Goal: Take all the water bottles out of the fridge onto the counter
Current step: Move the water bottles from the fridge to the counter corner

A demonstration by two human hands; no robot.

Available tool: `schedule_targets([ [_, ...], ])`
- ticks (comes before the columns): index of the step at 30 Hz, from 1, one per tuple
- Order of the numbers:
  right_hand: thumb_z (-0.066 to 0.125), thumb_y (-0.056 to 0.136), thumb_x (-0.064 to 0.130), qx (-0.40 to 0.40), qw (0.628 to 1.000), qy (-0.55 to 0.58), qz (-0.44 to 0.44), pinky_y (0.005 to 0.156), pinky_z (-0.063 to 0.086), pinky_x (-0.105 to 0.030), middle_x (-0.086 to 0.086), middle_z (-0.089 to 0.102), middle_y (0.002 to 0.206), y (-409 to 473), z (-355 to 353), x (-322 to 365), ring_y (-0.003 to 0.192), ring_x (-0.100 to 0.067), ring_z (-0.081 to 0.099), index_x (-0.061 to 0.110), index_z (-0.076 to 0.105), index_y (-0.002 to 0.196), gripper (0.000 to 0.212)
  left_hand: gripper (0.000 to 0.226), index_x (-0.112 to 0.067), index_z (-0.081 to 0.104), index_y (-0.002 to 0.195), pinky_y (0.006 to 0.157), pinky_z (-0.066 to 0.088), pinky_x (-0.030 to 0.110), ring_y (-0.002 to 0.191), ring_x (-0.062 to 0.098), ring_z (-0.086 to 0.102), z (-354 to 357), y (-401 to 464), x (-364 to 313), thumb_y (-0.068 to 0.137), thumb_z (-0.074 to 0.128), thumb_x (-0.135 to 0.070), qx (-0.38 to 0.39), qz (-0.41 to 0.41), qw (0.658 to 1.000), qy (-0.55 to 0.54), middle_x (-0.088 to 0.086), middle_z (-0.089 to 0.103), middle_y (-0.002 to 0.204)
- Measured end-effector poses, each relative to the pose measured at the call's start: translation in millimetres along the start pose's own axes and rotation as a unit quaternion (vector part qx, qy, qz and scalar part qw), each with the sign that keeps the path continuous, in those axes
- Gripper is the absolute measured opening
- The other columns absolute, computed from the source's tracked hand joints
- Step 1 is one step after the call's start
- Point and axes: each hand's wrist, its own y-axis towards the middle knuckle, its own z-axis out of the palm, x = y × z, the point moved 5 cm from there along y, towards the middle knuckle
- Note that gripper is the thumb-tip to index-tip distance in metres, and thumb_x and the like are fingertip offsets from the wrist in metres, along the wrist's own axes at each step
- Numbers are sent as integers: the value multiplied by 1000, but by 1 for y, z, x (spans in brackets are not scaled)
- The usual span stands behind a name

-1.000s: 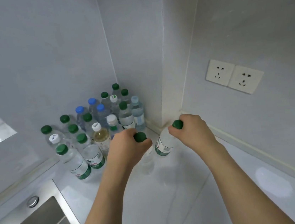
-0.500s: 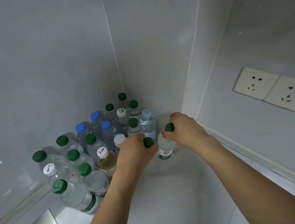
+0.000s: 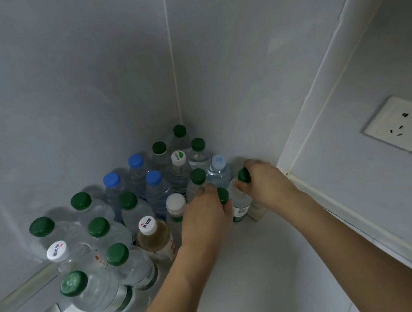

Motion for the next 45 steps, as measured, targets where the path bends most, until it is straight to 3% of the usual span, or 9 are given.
schedule_targets([
  [5, 65, 90, 31, -31, 999, 29, 13, 63, 32, -27, -2, 47, 85, -4, 5, -2, 75, -21, 46, 15, 41, 88, 29, 33, -12, 52, 116, 72, 44, 31, 95, 22, 60, 4, 3, 1, 97, 51, -38, -14, 1, 1000, -6, 6, 61, 109],
  [10, 62, 92, 33, -26, 996, 72, 47, 68, 41, -28, -10, 60, 100, -10, 12, -3, 90, -28, 59, 7, 51, 110, 33, 30, -13, 53, 112, 69, 40, 26, 92, 19, 60, 5, 1, -1, 96, 52, -38, -8, -14, 1000, -5, 4, 62, 105],
  [13, 64, 91, 35, -5, 989, 133, 67, 86, 48, -32, -12, 61, 122, -22, 15, -9, 107, -29, 59, 10, 48, 129, 48, 29, -11, 53, 112, 70, 40, 26, 91, 19, 59, 4, -1, -4, 97, 51, -36, 11, -23, 1000, -3, 6, 62, 106],
  [18, 65, 90, 34, -32, 979, 179, 92, 103, 41, -34, -10, 47, 144, -69, -2, -22, 128, -27, 48, 12, 35, 145, 67, 39, -8, 48, 122, 78, 47, 30, 101, 24, 61, -7, -21, -16, 97, 53, -38, 7, -22, 999, 29, 10, 61, 116],
  [21, 62, 91, 33, -46, 978, 174, 101, 106, 34, -31, -7, 40, 149, -106, -16, -40, 135, -23, 41, 11, 34, 146, 66, 52, -7, 39, 138, 94, 47, 34, 119, 26, 55, -18, -42, -30, 98, 50, -39, -42, 17, 998, 32, 12, 49, 138],
  [25, 60, 93, 33, -68, 982, 148, 99, 111, 28, -28, -5, 34, 153, -160, -31, -70, 138, -20, 36, 11, 29, 149, 67, 56, -9, 29, 149, 112, 31, 35, 140, 27, 34, -22, -68, -67, 102, 44, -34, -41, 87, 995, 35, 12, 32, 155],
  [30, 55, 95, 32, -100, 980, 122, 125, 110, 30, -28, -4, 37, 151, -225, -46, -110, 137, -19, 36, 13, 32, 147, 60, 52, -11, 25, 151, 115, 27, 34, 145, 22, 24, 14, -98, -130, 104, 39, -29, 16, 182, 982, 48, 6, 25, 158],
  [36, 54, 96, 30, -130, 961, 88, 229, 111, 27, -26, -5, 34, 152, -318, -59, -188, 139, -20, 33, 11, 31, 147, 59, 52, -11, 24, 152, 115, 19, 26, 146, 18, 20, 97, -142, -221, 104, 38, -26, 99, 320, 941, 51, 5, 25, 158],
  [45, 54, 96, 27, -180, 922, 79, 332, 109, 31, -26, -3, 36, 151, -473, -90, -247, 138, -18, 35, 10, 33, 146, 58, 52, -13, 25, 152, 116, 19, 25, 145, 16, 21, 141, -248, -328, 104, 38, -31, 129, 437, 889, 29, 2, 27, 158],
])
